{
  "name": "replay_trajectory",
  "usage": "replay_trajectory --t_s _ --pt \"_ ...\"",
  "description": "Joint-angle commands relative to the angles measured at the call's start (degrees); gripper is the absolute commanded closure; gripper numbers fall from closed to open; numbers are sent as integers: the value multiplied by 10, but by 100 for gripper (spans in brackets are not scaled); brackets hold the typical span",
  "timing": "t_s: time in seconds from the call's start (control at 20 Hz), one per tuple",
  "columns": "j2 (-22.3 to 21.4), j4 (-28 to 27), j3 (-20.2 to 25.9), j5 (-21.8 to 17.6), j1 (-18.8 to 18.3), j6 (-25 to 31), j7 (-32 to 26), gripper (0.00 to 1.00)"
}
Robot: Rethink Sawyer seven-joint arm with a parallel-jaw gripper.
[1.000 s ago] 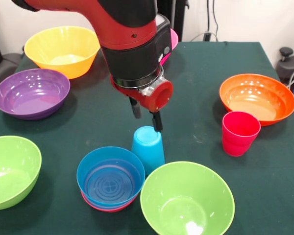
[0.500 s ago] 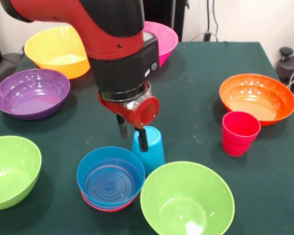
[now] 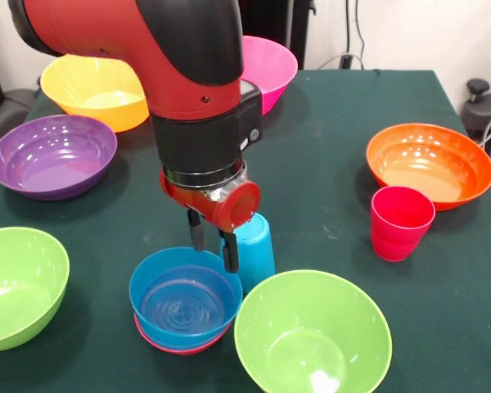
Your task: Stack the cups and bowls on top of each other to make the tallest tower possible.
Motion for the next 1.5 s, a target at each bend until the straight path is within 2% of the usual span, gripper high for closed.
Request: replay_trajectory --t_s 0.05,0.35,0.8,0.95,1.1,1.3,1.4,1.5 --pt "7 63 41 -40 22 -19 -23 0" --pt "-5 67 42 -31 27 -6 -18 0" --pt "-46 65 37 -16 41 62 -13 0" --pt "-46 61 37 -13 40 74 -14 0" --pt "-30 30 31 -19 36 91 -23 0" --pt "-50 38 43 -10 25 126 -35 0" --pt "-47 36 45 -8 23 130 -32 0" --pt "-38 42 45 -11 23 109 -30 0"
